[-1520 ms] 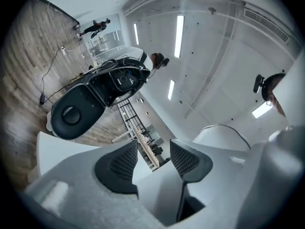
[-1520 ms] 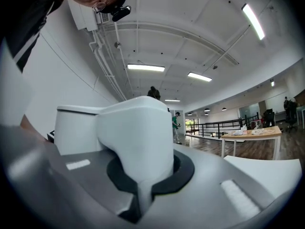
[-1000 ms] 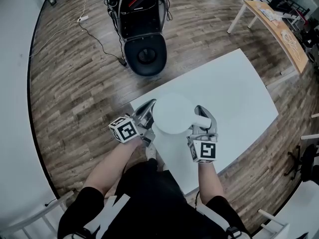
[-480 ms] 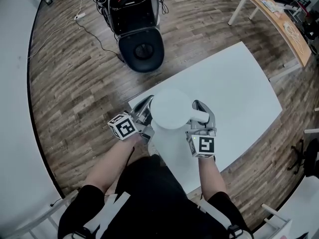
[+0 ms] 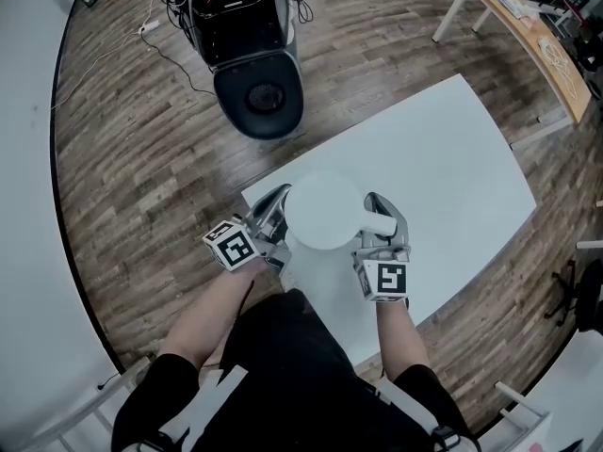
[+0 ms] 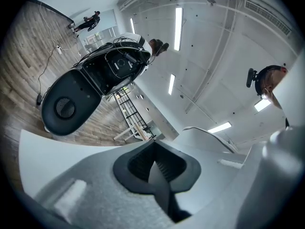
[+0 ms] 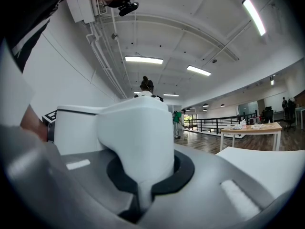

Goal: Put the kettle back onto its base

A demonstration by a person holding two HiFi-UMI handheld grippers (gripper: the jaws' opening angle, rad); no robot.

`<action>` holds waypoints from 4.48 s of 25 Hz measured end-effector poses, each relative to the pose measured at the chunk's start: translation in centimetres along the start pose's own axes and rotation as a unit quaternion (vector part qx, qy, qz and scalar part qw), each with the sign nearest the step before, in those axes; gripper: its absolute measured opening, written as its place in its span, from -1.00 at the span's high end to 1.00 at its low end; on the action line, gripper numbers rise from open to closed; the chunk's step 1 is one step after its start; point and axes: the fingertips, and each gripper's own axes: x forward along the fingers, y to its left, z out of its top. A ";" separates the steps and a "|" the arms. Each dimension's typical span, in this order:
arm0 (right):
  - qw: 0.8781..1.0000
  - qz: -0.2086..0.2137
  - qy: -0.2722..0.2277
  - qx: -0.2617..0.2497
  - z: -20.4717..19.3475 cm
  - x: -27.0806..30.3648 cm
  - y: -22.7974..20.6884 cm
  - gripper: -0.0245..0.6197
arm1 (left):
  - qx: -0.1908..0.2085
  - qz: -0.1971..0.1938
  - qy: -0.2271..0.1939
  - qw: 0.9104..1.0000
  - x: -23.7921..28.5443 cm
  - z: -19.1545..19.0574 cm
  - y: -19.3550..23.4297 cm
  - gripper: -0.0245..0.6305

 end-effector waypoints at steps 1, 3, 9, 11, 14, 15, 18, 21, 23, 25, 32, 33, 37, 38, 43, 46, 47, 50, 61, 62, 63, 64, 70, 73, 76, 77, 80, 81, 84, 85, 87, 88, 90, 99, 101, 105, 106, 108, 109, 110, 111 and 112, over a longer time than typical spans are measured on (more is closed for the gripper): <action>1.000 -0.001 0.000 -0.004 -0.1 -0.1 -0.1 0.90 | -0.001 -0.002 -0.001 1.000 0.0 0.0 -0.1 0.95; 1.000 0.004 -0.007 -0.008 0.0 -0.2 0.0 0.90 | -0.002 -0.006 -0.003 1.000 0.0 0.0 -0.2 0.95; 1.000 -0.004 -0.012 0.001 -1.0 -0.9 0.3 0.90 | 0.010 -0.005 0.004 1.000 -0.4 -0.6 0.1 0.95; 1.000 -0.003 -0.013 0.007 -1.0 -1.0 0.4 0.90 | 0.013 -0.008 0.005 1.000 -0.4 -0.6 0.0 0.95; 1.000 0.000 -0.020 0.012 -0.9 -0.9 0.4 0.91 | 0.017 -0.006 0.006 1.000 -0.3 -0.6 0.0 0.95; 1.000 -0.001 -0.020 0.011 -0.8 -0.9 0.4 0.91 | 0.019 -0.004 0.005 1.000 -0.2 -0.6 0.0 0.95; 1.000 -0.003 -0.017 0.003 -1.4 -1.3 0.5 0.91 | 0.029 0.002 0.004 1.000 -0.5 -0.8 0.0 0.95; 1.000 -0.001 -0.008 -0.001 -1.9 -1.7 0.9 0.91 | 0.029 -0.003 -0.008 1.000 -1.3 -1.2 0.3 0.94; 1.000 -0.006 -0.001 -0.007 -2.3 -1.7 0.4 0.90 | 0.012 -0.007 -0.010 1.000 -1.4 -1.3 0.2 0.94; 1.000 -0.020 0.016 -0.012 -2.5 -1.6 -0.3 0.90 | -0.004 -0.009 -0.005 1.000 -1.4 -1.7 0.2 0.94; 0.997 -0.065 0.049 -0.011 -3.2 -2.5 -0.6 0.73 | -0.009 0.016 0.000 1.000 -2.8 -2.6 1.7 0.94; 0.996 -0.066 0.051 -0.012 -3.4 -2.7 -0.7 0.71 | -0.007 0.012 -0.001 1.000 -2.9 -2.5 2.0 0.94; 0.996 -0.067 0.054 -0.011 -3.9 -4.0 -0.8 0.58 | -0.008 0.017 -0.002 1.000 -3.1 -1.5 2.1 0.94; 0.996 -0.067 0.060 -0.010 -4.2 -4.4 -0.7 0.58 | -0.008 0.019 -0.003 1.000 -3.2 -1.3 2.1 0.94; 0.995 -0.069 0.076 -0.005 -4.6 -5.3 -0.6 0.55 | 0.035 0.020 -0.012 0.999 -4.4 -0.7 1.6 0.94; 0.995 -0.064 0.078 0.000 -4.6 -6.1 -0.6 0.51 | 0.117 0.032 -0.008 0.993 -5.6 -0.5 0.4 0.94; 0.995 -0.061 0.080 0.001 -4.6 -6.6 -0.6 0.51 | 0.135 0.034 -0.008 0.990 -6.0 -0.6 0.1 0.94; 0.995 -0.053 0.084 -0.002 -4.7 -7.9 -0.4 0.51 | 0.158 0.038 -0.011 0.987 -7.1 -0.6 -0.9 0.94; 0.998 -0.019 0.054 -0.010 -2.3 -15.3 0.1 0.60 | 0.203 0.052 -0.035 0.977 -12.0 -3.5 -6.1 0.94; 0.998 -0.015 0.052 -0.016 -1.9 -16.5 0.2 0.60 | 0.206 0.054 -0.034 0.976 -12.5 -4.2 -6.6 0.94; 0.999 -0.013 0.049 -0.021 -1.5 -17.6 0.2 0.63 | 0.207 0.054 -0.035 0.976 -13.0 -4.9 -7.3 0.94; 0.999 -0.014 0.045 -0.024 -1.1 -18.8 0.0 0.64 | 0.208 0.053 -0.037 0.976 -13.4 -5.5 -8.0 0.94; 0.999 -0.016 0.026 -0.017 0.4 -24.8 -0.2 0.70 | 0.223 0.036 -0.043 0.973 -15.5 -8.8 -12.6 0.94; 1.000 -0.012 0.018 -0.021 0.3 -27.8 0.4 0.84 | 0.221 0.046 -0.047 0.973 -17.5 -10.7 -13.9 0.94; 1.000 -0.025 0.005 -0.010 0.1 -30.5 0.3 0.91 | 0.213 0.069 -0.058 0.973 -20.0 -12.3 -14.6 0.94; 1.000 -0.029 0.003 0.002 0.0 -31.2 0.2 0.91 | 0.212 0.075 -0.061 0.973 -20.9 -12.8 -14.9 0.94; 0.999 -0.028 -0.001 0.036 -0.1 -32.6 0.8 0.91 | 0.222 0.086 -0.061 0.969 -23.5 -13.4 -15.9 0.94; 0.999 -0.025 -0.002 0.040 0.1 -33.0 1.2 0.91 | 0.228 0.088 -0.061 0.968 -24.3 -13.4 -16.3 0.94; 0.999 -0.017 -0.004 0.039 0.7 -33.8 2.5 0.91 | 0.243 0.094 -0.065 0.963 -26.4 -12.8 -17.3 0.94; 0.999 -0.015 -0.005 0.037 1.0 -34.1 2.9 0.91 | 0.247 0.095 -0.068 0.962 -27.0 -12.5 -17.5 0.94; 0.999 -0.010 -0.011 0.034 1.7 -34.5 3.5 0.91 | 0.254 0.094 -0.073 0.960 -28.0 -11.8 -18.0 0.94; 0.999 -0.009 -0.014 0.032 2.0 -34.7 3.8 0.91 | 0.258 0.092 -0.075 0.959 -28.3 -11.5 -18.2 0.94; 0.999 -0.010 -0.019 0.027 2.5 -35.0 4.0 0.91 | 0.273 0.084 -0.075 0.955 -28.4 -10.8 -18.8 0.94; 0.999 -0.016 -0.014 0.027 3.2 -35.4 7.1 0.91 | 0.335 0.023 -0.051 0.941 -28.8 -8.9 -22.0 0.94; 0.999 -0.014 -0.013 0.029 3.0 -35.2 7.6 0.91 | 0.329 0.025 -0.062 0.942 -29.2 -8.7 -22.0 0.94; 0.999 -0.013 -0.011 0.035 2.6 -35.1 8.5 0.91 | 0.324 0.029 -0.072 0.943 -30.2 -8.2 -21.5 0.93; 0.999 -0.014 -0.013 0.038 2.6 -35.2 8.6 0.91 | 0.326 0.031 -0.074 0.942 -30.4 -8.1 -21.4 0.93; 0.999 -0.019 -0.018 0.046 2.8 -35.3 8.5 0.91 | 0.329 0.035 -0.078 0.940 -30.7 -7.7 -21.2 0.93; 0.998 -0.023 -0.021 0.048 3.1 -35.4 8.3 0.91 | 0.329 0.035 -0.077 0.940 -30.8 -7.5 -21.1 0.93; 0.998 -0.029 -0.024 0.048 3.3 -35.4 8.0 0.91 | 0.329 0.035 -0.074 0.941 -30.8 -7.5 -20.9 0.93; 0.998 -0.034 -0.026 0.047 3.6 -35.5 7.7 0.91 | 0.330 0.034 -0.070 0.941 -30.7 -7.5 -20.7 0.93; 0.998 -0.039 -0.027 0.045 3.7 -35.6 7.3 0.91 | 0.331 0.033 -0.067 0.941 -30.5 -7.6 -20.6 0.93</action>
